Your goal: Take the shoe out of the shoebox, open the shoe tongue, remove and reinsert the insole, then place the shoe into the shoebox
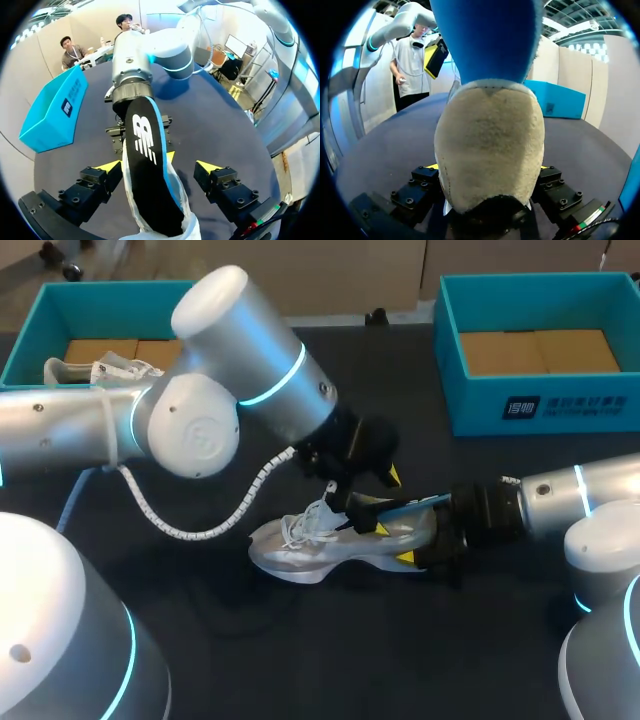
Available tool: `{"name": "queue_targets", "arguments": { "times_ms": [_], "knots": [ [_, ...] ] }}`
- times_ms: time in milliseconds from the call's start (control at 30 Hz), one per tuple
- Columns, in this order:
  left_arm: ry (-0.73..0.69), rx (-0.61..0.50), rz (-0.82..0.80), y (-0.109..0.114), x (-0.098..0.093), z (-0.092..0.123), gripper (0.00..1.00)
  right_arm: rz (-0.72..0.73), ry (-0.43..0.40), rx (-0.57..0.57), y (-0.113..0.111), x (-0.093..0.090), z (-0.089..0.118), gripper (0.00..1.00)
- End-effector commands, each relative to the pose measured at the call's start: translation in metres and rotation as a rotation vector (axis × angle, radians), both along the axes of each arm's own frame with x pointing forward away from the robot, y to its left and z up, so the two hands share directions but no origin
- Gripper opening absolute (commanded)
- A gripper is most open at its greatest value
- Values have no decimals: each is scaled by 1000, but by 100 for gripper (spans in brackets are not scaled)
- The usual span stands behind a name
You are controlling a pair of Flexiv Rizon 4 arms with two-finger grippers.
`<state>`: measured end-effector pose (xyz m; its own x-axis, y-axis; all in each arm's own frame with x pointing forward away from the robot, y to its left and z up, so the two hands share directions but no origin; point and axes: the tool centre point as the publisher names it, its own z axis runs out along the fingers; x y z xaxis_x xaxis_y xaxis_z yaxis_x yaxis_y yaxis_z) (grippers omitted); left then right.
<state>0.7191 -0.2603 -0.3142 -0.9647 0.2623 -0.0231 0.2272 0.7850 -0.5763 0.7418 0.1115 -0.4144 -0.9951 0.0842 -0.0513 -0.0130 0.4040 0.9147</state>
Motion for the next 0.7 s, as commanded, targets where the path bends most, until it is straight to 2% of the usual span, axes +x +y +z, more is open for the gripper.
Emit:
{"name": "queue_targets", "arguments": {
  "times_ms": [33,467,567,667,700],
  "knots": [
    [-2,-6,19,-8,1,-8,93,-1,0,-4,2,0,0,0],
    [8,-13,84,-12,11,-18,80,-1,0,-4,2,0,0,0],
    [11,-18,94,-13,12,-19,53,-1,0,-4,2,0,0,0],
    [11,-20,96,-14,13,-19,34,-1,0,-4,2,0,0,0],
    [12,-21,97,-14,14,-19,24,-1,0,-4,2,0,0,0]
  ]
}}
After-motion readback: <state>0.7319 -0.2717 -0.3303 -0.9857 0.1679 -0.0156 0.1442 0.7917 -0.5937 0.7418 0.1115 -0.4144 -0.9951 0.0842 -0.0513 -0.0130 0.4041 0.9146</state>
